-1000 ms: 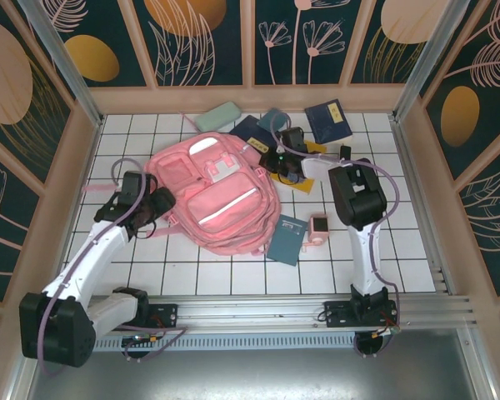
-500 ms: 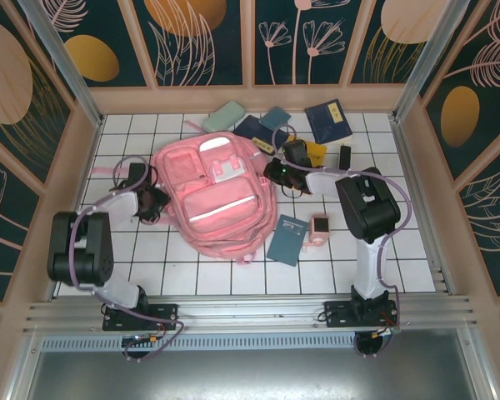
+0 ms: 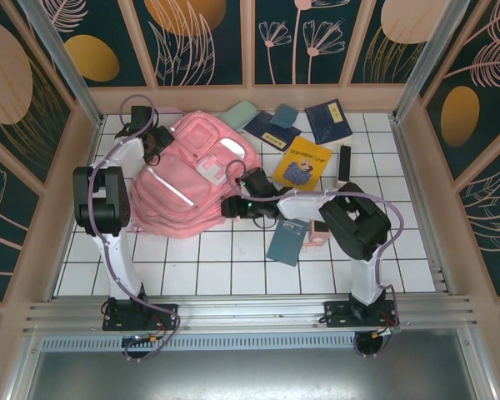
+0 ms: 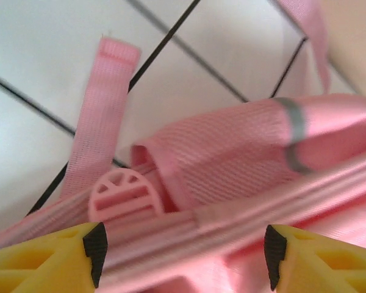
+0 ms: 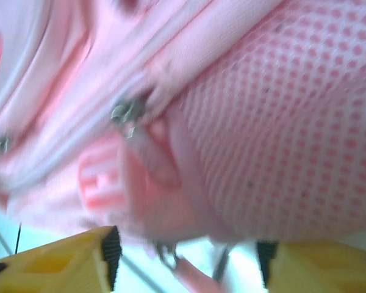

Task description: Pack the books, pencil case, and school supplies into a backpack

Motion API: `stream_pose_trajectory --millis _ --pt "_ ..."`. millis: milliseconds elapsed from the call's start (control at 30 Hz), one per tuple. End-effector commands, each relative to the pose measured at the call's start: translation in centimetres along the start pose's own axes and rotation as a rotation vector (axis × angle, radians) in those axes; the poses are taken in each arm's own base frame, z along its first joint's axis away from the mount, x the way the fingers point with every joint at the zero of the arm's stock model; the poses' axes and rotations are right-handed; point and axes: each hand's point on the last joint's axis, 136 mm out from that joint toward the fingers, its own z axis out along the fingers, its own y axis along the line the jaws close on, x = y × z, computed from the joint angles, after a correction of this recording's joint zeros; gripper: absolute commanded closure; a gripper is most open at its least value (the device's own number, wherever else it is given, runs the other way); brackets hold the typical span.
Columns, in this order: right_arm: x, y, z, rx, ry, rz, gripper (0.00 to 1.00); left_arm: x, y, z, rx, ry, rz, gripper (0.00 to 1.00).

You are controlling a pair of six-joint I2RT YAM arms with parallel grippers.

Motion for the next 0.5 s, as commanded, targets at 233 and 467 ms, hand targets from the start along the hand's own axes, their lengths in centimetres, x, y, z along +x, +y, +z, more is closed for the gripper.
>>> stream_pose_trajectory --millis 233,467 --pt "-3.9 -0.3 -7.7 0.093 -0.13 -0.035 0.34 1.8 0.4 -11.5 0.059 -0.081 -0.017 0.27" --pt "-12.0 -1.5 -7.7 0.175 -0.214 -0.042 0.34 10.1 7.7 -14.0 -0.088 0.047 -0.083 0.27"
